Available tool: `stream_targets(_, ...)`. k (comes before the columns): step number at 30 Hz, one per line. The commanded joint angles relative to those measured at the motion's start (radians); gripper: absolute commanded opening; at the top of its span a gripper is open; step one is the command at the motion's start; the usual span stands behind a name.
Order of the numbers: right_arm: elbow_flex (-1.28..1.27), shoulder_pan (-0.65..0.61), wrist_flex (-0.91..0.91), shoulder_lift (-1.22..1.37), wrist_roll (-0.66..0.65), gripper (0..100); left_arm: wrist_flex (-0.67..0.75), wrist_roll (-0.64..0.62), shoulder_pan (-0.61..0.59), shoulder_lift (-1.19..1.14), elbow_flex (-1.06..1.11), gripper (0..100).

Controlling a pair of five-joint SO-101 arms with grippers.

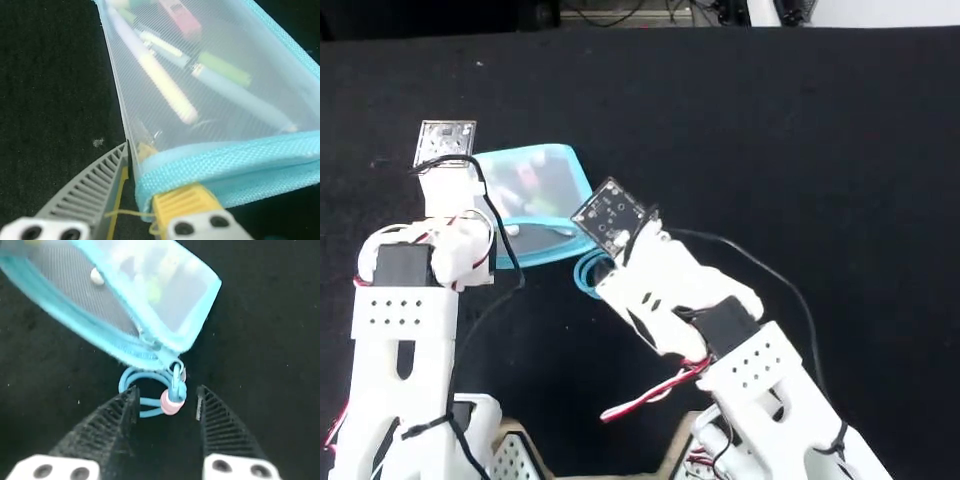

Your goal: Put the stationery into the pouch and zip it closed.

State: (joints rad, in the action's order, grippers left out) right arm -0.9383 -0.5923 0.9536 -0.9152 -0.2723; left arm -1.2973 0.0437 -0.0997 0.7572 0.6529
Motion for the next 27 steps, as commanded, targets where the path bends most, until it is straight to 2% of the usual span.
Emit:
stream_targets(1,0.068,-0.005,0.011,-0.028,-0.012,17.4,-0.006,0.006,-0.021,-0.009,-0.004,3)
stream_targets(7,0.036,-0.006,-0.034,-0.025,0.009,17.5,-0.006,-0.002,-0.114,-0.008,-0.038,3)
stream_targets(15,-0.202,-0.006,-0.404,-0.025,0.112,17.5,-0.006,-0.002,-0.120,-0.008,-0.038,3)
stream_targets(27,-0.220,-0.006,-0.413,-0.024,0.114,17.5,-0.006,-0.002,-0.116,-0.008,-0.038,3)
